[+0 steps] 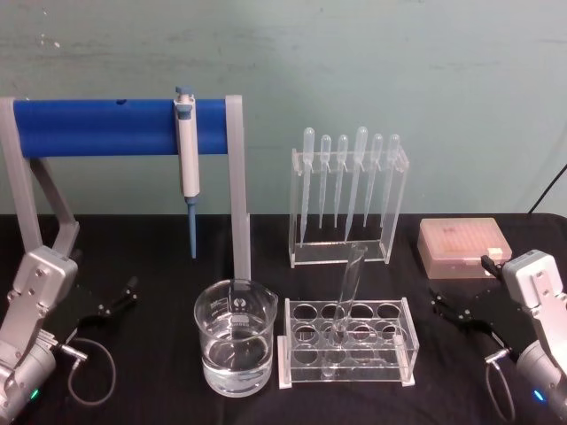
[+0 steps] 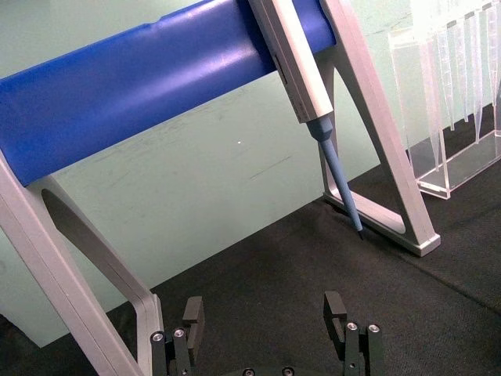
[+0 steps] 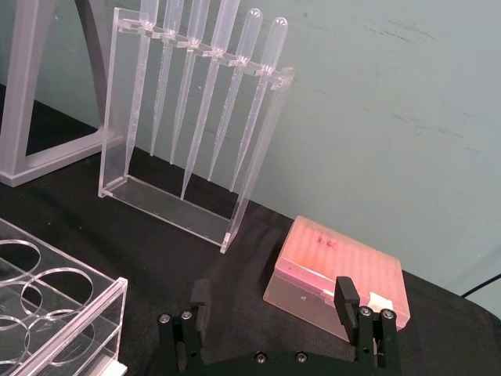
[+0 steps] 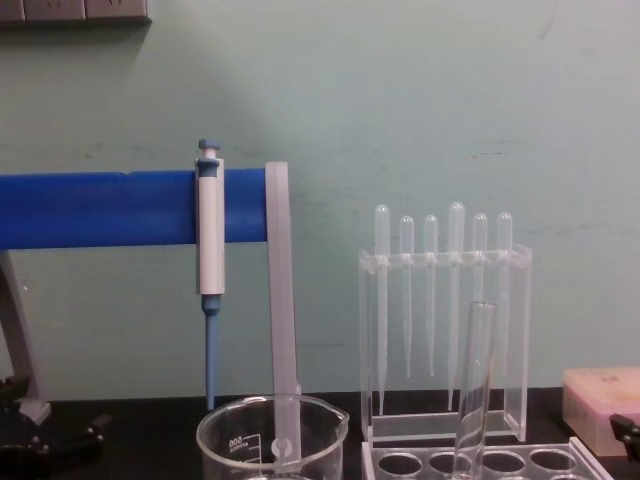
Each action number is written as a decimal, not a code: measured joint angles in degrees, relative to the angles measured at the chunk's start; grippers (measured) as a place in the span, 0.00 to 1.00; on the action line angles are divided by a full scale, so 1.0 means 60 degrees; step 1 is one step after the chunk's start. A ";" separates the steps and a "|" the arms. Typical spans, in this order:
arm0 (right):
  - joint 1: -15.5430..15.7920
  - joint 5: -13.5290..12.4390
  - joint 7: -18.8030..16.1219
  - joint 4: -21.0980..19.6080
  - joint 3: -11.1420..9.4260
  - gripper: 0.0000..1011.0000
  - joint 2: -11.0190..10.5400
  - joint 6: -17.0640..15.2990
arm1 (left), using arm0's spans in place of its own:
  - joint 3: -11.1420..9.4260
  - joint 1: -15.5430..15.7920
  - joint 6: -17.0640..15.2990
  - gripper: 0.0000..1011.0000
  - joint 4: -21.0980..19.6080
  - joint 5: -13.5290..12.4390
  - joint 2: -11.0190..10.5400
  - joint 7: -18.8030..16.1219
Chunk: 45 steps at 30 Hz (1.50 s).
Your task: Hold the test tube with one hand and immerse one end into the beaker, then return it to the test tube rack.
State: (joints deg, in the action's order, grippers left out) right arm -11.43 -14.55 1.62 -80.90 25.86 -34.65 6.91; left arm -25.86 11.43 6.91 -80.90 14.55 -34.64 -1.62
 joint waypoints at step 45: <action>0.0000 0.0000 0.0000 0.0000 0.0000 0.99 0.0000 0.0000 | 0.0000 0.0000 0.0000 0.99 0.0000 0.0000 0.0000 0.0000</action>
State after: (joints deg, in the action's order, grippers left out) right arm -11.43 -14.55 1.62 -80.90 25.86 -34.65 6.91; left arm -25.86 11.43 6.91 -80.90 14.55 -34.65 -1.62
